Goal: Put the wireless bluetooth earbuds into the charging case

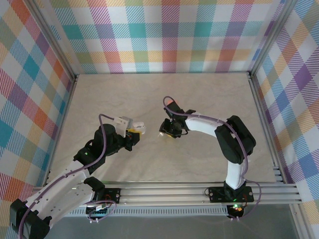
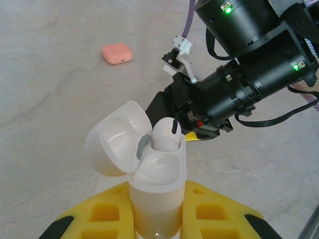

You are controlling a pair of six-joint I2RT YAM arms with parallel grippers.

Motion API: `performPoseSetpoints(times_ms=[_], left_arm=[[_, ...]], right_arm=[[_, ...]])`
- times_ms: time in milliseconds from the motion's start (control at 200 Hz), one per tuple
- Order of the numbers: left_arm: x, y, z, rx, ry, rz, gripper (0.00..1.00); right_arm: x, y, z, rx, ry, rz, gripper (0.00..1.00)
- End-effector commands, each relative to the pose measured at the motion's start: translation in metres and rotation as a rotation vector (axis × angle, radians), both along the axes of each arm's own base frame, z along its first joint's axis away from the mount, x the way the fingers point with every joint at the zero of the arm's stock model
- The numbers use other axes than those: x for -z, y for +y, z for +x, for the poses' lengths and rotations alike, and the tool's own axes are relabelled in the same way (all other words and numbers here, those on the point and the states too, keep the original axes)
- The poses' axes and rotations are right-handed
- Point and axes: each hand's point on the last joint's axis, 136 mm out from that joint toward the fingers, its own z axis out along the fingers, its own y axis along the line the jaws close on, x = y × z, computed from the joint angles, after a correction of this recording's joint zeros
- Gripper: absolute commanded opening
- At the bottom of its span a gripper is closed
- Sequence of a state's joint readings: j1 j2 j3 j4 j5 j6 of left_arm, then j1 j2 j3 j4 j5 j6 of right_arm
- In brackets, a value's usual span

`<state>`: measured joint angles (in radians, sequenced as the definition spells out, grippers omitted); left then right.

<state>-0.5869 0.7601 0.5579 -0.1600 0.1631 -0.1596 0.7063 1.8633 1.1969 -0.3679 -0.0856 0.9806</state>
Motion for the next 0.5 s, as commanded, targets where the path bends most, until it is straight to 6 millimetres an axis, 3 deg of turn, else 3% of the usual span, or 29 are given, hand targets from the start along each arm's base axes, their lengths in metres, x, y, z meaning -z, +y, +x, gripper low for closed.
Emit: performPoseSetpoints(times_ms=[0,230,495], left_arm=[[-0.004,0.001,0.002,0.003,-0.023,0.011,0.0],[-0.005,0.003,-0.001,0.006,-0.03,0.01,0.0],[-0.006,0.006,-0.005,0.005,-0.035,0.008,0.0]], right_arm=[[-0.001,0.001,-0.008,0.036,0.017,-0.01,0.42],[0.014,0.016,-0.017,0.051,0.056,-0.034,0.41],[0.018,0.018,-0.012,0.049,0.045,-0.065,0.41]])
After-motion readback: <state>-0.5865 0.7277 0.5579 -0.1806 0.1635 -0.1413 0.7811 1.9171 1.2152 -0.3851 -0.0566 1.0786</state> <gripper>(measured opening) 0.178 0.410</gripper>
